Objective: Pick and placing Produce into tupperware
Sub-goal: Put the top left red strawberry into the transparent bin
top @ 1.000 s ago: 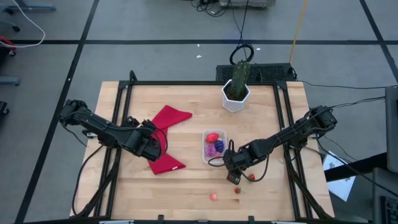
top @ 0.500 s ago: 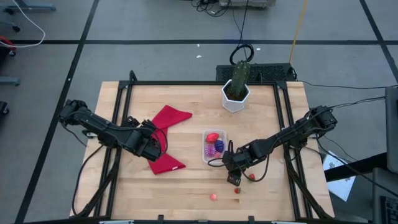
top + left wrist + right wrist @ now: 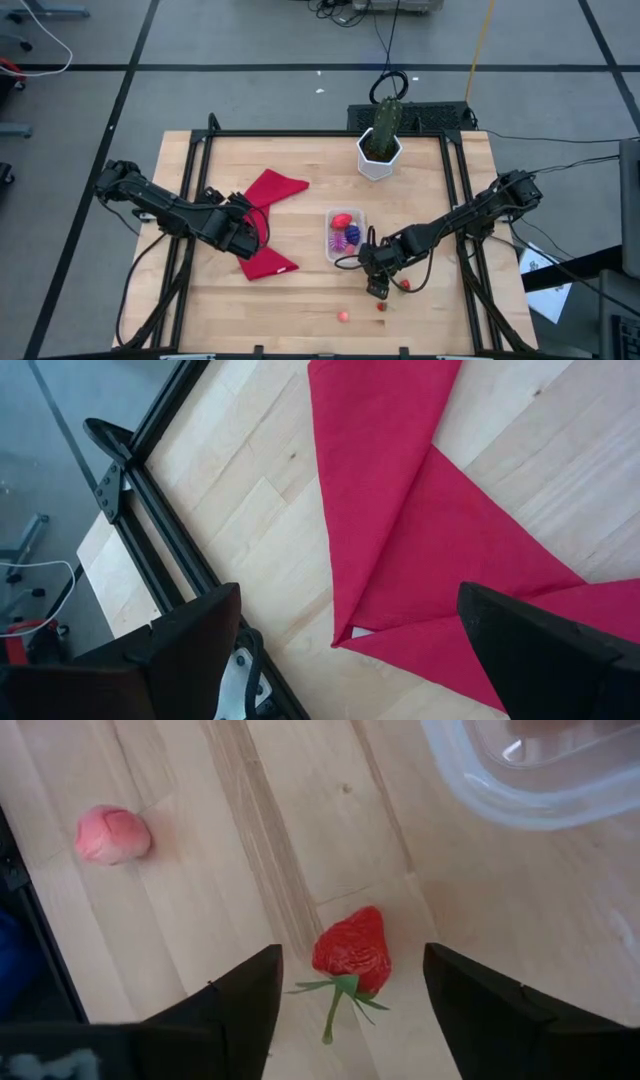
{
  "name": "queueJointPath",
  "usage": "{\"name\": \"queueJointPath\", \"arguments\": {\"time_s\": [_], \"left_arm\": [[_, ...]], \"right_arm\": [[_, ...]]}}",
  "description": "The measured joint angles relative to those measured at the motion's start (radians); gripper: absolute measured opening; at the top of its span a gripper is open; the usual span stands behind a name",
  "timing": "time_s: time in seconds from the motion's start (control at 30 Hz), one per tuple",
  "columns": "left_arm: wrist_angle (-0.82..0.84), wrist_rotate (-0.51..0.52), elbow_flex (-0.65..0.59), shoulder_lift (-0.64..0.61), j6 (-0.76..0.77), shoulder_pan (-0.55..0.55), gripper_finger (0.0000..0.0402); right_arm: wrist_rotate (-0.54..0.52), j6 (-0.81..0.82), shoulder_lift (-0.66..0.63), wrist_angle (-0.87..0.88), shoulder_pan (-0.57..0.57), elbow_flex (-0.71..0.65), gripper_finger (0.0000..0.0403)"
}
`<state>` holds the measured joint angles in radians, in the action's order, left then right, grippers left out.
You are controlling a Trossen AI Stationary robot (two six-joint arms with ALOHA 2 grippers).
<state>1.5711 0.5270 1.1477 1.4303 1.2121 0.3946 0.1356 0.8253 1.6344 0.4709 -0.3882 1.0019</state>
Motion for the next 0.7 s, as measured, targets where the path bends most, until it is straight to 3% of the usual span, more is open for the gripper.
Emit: {"name": "queueJointPath", "arguments": {"time_s": [0.7], "left_arm": [[0.000, 0.000, 0.000, 0.000, -0.003, 0.000, 0.0379]], "right_arm": [[0.000, 0.018, 0.000, -0.003, 0.000, 0.000, 0.0245]]}}
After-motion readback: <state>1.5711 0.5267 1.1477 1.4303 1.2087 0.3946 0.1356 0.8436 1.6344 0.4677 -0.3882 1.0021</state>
